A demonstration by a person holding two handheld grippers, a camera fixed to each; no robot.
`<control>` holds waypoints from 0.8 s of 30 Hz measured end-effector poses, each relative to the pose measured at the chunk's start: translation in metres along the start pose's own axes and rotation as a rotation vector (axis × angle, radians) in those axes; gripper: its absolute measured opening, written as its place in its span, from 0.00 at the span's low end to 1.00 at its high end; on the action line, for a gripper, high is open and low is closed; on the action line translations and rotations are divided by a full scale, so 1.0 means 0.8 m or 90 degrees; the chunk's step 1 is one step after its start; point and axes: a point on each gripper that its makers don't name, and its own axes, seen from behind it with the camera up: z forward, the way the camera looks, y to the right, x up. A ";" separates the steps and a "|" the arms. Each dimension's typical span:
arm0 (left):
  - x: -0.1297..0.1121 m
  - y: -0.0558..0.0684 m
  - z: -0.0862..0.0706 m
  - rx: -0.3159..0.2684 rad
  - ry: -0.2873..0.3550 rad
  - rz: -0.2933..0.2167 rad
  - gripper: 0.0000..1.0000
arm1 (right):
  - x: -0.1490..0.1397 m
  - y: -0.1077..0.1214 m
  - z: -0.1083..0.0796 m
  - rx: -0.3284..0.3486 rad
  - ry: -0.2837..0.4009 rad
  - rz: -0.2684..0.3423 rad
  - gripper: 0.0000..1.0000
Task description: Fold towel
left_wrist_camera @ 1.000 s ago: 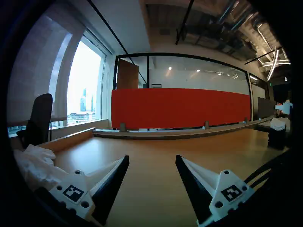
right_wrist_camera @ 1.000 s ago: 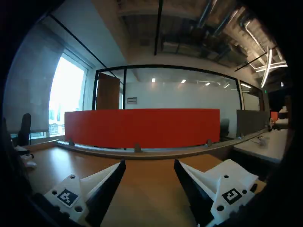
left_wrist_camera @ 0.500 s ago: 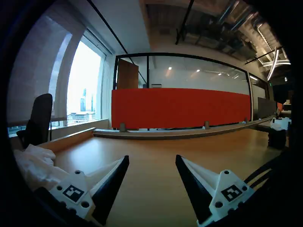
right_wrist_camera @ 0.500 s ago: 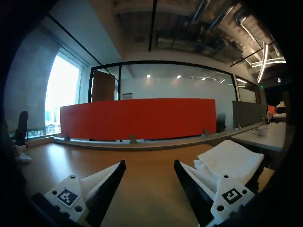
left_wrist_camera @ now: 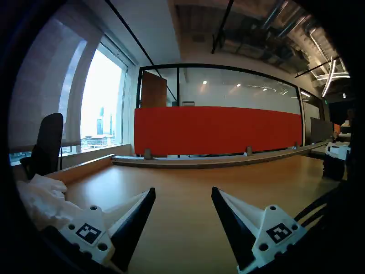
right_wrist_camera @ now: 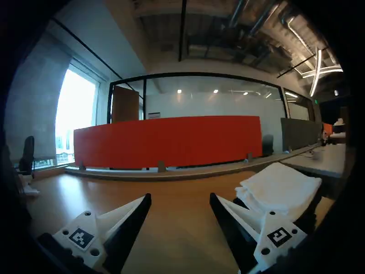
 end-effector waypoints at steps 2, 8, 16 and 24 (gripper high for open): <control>0.000 0.000 0.000 0.000 0.000 0.000 0.91 | -0.003 0.001 0.000 0.001 -0.002 -0.002 0.99; 0.000 0.000 0.001 0.000 0.000 0.000 0.91 | -0.006 0.001 -0.003 0.003 -0.004 -0.002 0.99; 0.000 0.001 0.000 0.000 0.000 0.000 0.91 | -0.012 0.001 -0.004 0.005 -0.007 -0.001 0.99; -0.001 0.000 0.001 0.000 0.000 0.000 0.91 | -0.015 -0.007 -0.006 0.012 -0.014 -0.018 0.99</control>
